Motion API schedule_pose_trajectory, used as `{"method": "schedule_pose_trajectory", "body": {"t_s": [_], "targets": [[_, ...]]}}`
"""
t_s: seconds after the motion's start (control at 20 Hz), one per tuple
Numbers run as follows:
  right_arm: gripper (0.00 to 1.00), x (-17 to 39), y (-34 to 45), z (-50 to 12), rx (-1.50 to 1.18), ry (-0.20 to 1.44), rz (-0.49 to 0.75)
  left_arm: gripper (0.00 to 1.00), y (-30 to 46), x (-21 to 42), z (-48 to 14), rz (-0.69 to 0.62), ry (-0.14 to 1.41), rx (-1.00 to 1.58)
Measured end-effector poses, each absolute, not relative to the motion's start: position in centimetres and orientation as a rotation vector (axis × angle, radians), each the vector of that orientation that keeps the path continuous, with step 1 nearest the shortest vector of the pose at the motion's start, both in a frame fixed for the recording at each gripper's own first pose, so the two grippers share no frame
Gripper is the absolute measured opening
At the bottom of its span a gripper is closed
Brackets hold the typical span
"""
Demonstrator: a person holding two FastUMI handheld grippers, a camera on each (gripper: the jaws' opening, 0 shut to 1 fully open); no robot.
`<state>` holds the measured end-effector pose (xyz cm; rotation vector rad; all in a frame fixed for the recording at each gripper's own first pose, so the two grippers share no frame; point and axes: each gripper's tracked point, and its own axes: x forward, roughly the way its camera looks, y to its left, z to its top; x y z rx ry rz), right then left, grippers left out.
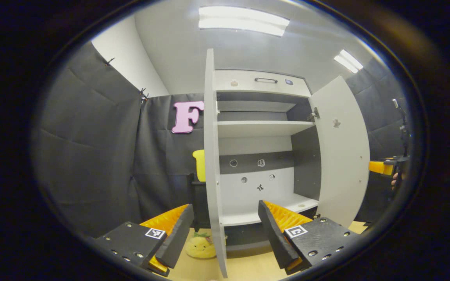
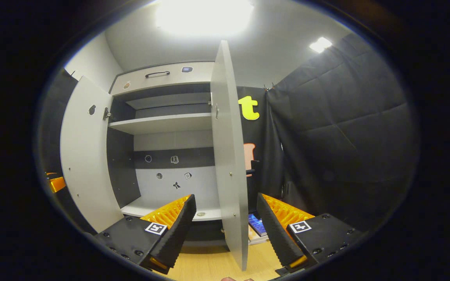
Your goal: Open the right door of the double-door shoe cabinet with the right hand, and open the left door with the left hand.
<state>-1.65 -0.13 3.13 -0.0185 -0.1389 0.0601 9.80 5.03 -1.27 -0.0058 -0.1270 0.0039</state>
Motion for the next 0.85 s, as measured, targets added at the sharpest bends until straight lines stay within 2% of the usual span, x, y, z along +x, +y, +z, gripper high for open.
{"method": "schedule_pose_trajectory", "body": {"t_s": [0.1,0.25,0.5,0.85], "targets": [[0.97,-1.8,1.1,2.1,-0.010,-0.122,0.081,0.95,4.6,9.6,-1.7,-0.001,-0.117,-0.001],[0.98,-2.1,2.2,0.4,-0.001,-0.093,0.080,0.95,6.5,9.3,-2.9,0.072,-0.080,0.078],[0.98,-1.9,4.7,-2.3,0.002,-0.041,0.117,0.95,4.9,9.0,-4.2,0.032,-0.053,0.063],[0.98,-1.1,5.6,-3.1,0.007,-0.039,0.139,0.95,3.6,9.0,-4.4,0.018,-0.048,0.038]]}}
